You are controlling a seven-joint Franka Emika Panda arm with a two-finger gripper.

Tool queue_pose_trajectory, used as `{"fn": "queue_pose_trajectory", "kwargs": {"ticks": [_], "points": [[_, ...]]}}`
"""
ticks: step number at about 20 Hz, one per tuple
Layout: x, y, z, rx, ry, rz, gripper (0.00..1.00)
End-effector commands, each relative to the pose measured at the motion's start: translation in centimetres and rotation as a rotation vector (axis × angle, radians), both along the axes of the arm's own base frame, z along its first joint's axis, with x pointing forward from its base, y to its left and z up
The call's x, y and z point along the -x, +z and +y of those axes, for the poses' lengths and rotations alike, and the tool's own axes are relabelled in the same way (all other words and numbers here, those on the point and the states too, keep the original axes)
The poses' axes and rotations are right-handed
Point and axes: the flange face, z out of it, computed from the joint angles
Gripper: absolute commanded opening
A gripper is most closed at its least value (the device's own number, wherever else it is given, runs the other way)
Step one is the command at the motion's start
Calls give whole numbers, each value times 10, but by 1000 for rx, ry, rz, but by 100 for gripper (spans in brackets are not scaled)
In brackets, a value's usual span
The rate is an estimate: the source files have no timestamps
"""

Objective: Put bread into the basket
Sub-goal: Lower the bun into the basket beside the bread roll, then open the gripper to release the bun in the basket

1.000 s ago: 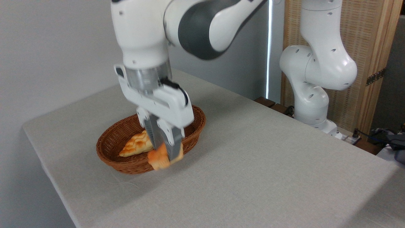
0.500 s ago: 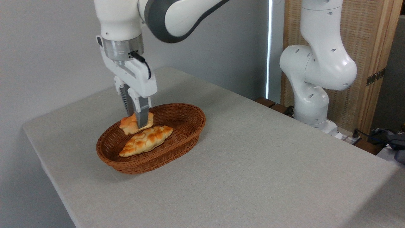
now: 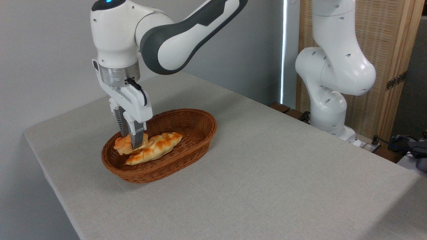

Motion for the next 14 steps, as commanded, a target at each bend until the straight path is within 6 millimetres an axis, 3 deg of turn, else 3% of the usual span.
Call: {"fn": "queue_pose_trajectory", "kwargs": {"ticks": [1,10,14], "points": [[-1,7,-3,14,26,-16,100],[-2,10,2,14,32,-21,100],[4,30,12,3,37,-30,100]]}}
